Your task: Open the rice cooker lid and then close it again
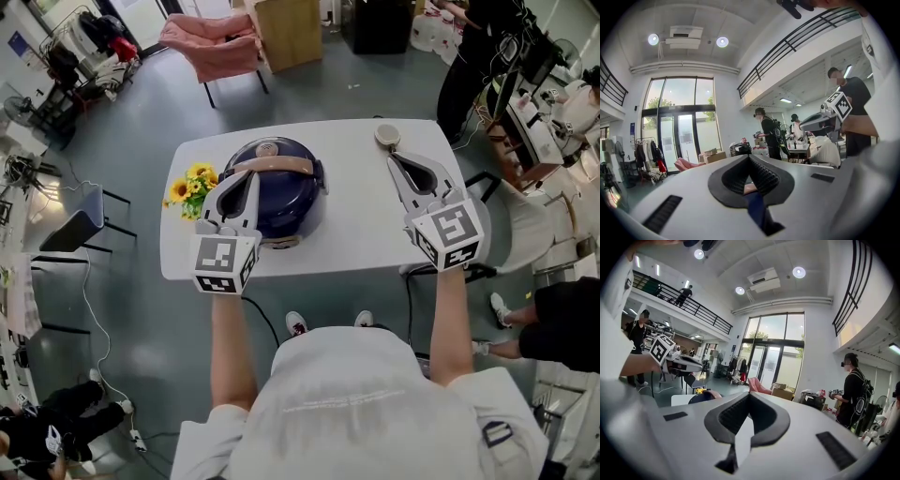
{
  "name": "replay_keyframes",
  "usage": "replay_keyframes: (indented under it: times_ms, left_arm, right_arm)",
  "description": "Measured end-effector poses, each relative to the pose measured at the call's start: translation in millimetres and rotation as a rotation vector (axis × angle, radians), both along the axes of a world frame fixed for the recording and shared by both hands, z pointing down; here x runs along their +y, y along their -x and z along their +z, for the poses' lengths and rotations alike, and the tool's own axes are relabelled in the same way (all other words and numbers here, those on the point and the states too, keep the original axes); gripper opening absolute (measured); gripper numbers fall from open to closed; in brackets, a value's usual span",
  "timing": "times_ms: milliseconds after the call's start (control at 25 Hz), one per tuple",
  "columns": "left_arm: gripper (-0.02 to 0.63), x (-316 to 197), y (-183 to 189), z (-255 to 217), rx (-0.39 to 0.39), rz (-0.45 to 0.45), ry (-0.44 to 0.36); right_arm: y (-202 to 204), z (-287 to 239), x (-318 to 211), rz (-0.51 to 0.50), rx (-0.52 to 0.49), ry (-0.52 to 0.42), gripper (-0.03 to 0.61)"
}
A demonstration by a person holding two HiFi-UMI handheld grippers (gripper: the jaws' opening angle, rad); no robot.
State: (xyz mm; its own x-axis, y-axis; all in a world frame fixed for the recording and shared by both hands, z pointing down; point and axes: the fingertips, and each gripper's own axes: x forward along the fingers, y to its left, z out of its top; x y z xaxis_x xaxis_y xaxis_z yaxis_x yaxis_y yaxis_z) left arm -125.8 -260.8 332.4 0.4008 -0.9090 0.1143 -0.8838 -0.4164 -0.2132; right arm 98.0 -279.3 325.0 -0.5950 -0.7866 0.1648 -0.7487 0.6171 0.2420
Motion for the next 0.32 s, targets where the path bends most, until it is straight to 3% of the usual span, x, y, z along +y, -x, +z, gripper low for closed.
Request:
replay_keyframes:
  times_ms: [320]
  left_arm:
    - [0.015, 1.9, 3.1, 1.6, 0.002, -0.001, 0.001]
  right_arm:
    - [4.4, 2.5, 4.0, -0.006, 0.011, -0.002, 0.025]
